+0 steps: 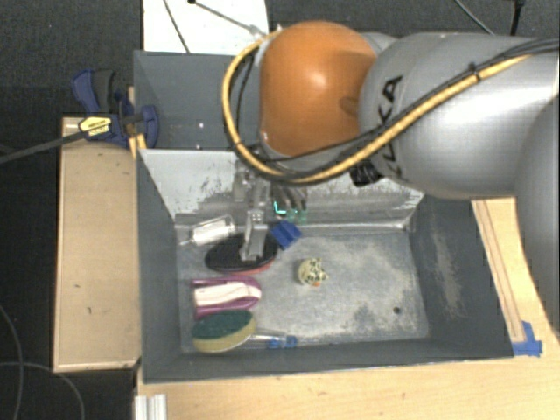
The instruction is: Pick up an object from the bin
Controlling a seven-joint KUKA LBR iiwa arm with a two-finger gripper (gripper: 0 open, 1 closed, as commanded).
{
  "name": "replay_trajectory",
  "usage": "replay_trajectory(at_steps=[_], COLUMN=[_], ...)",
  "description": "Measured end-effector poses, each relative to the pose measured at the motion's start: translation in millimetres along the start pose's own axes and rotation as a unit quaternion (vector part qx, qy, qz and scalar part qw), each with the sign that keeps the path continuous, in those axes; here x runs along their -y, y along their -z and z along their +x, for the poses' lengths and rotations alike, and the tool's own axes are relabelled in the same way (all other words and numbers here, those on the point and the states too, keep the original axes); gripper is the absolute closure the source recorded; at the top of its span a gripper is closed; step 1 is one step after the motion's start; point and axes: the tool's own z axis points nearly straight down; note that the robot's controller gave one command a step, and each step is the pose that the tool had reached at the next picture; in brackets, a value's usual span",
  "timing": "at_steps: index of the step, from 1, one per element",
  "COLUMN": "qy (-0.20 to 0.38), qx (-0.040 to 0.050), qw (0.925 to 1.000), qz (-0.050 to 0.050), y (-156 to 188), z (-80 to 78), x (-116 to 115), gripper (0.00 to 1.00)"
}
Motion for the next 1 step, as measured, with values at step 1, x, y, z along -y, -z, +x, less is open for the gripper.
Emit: replay_trajectory(at_steps=[1], qy=[0.123], qx=[0.0006], qw=[0.9924], qz=[0.001], y=[-136.9], z=[13.9], x=[28.1], gripper=[0.00])
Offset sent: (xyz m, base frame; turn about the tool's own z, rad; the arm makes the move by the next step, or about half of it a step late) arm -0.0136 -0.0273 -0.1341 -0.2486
